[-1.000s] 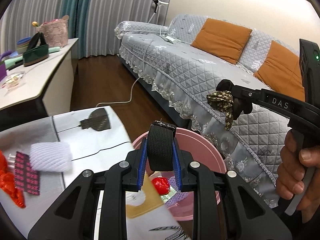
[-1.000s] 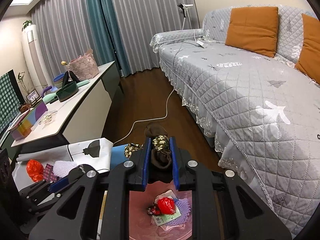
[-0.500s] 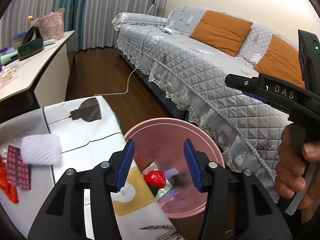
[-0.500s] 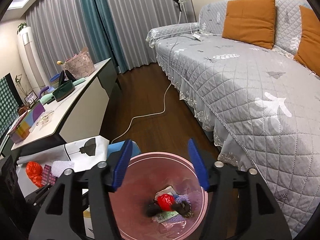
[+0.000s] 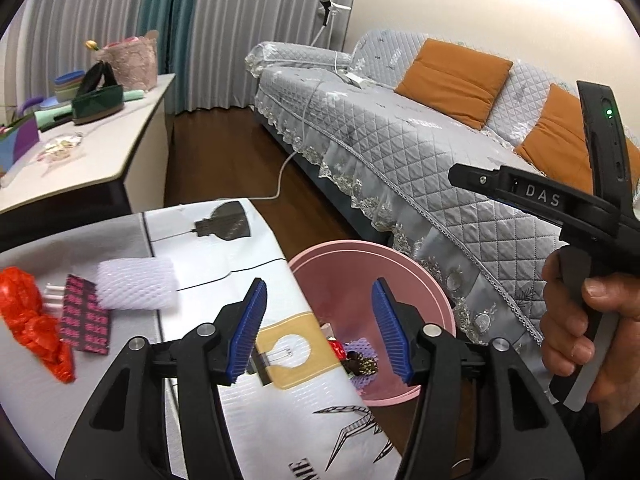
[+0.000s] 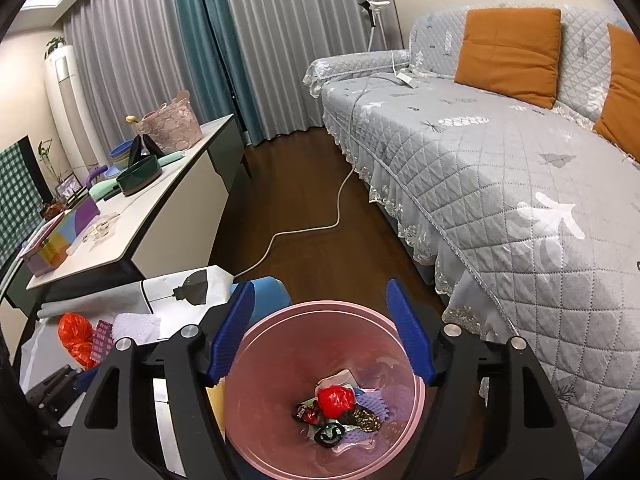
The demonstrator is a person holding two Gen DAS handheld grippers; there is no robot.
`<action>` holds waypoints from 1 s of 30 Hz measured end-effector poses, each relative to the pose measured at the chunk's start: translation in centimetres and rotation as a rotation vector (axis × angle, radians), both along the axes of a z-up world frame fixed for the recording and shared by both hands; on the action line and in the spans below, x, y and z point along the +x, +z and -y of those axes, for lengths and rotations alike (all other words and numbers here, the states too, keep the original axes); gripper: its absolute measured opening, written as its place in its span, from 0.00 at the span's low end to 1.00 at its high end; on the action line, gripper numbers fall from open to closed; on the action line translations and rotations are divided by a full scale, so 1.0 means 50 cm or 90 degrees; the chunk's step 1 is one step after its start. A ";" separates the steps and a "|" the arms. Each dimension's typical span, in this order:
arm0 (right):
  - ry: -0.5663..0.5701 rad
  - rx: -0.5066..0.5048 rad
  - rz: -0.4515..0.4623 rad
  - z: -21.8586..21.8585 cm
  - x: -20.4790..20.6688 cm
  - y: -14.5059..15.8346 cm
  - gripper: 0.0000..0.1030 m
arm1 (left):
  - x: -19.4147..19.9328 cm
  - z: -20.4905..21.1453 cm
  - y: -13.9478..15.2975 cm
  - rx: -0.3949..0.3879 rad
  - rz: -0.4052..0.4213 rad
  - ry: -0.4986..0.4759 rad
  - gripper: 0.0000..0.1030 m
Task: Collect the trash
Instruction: 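Move both open grippers back over the remaining trash on the table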
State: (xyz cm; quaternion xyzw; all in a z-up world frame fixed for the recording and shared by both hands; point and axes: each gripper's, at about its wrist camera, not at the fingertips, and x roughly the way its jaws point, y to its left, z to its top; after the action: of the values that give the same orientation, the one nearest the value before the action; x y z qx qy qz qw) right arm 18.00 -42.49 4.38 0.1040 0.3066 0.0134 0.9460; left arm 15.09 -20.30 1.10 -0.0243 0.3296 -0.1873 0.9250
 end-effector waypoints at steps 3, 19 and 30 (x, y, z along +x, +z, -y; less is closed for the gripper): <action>0.004 -0.018 0.006 -0.014 -0.007 0.004 0.72 | -0.017 -0.017 0.010 0.001 0.014 0.007 0.58; 0.032 -0.071 0.051 -0.110 -0.038 0.027 0.95 | -0.099 -0.140 0.046 0.020 0.072 0.066 0.80; 0.045 -0.065 0.073 -0.199 -0.028 0.016 0.95 | -0.127 -0.316 -0.010 0.033 0.058 0.194 0.85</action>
State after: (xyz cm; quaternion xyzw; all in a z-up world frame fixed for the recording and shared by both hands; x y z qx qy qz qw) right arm 16.58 -32.52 5.17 0.0440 0.2554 0.0372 0.9651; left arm 8.75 -4.49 0.61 -0.0418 0.2846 -0.0375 0.9570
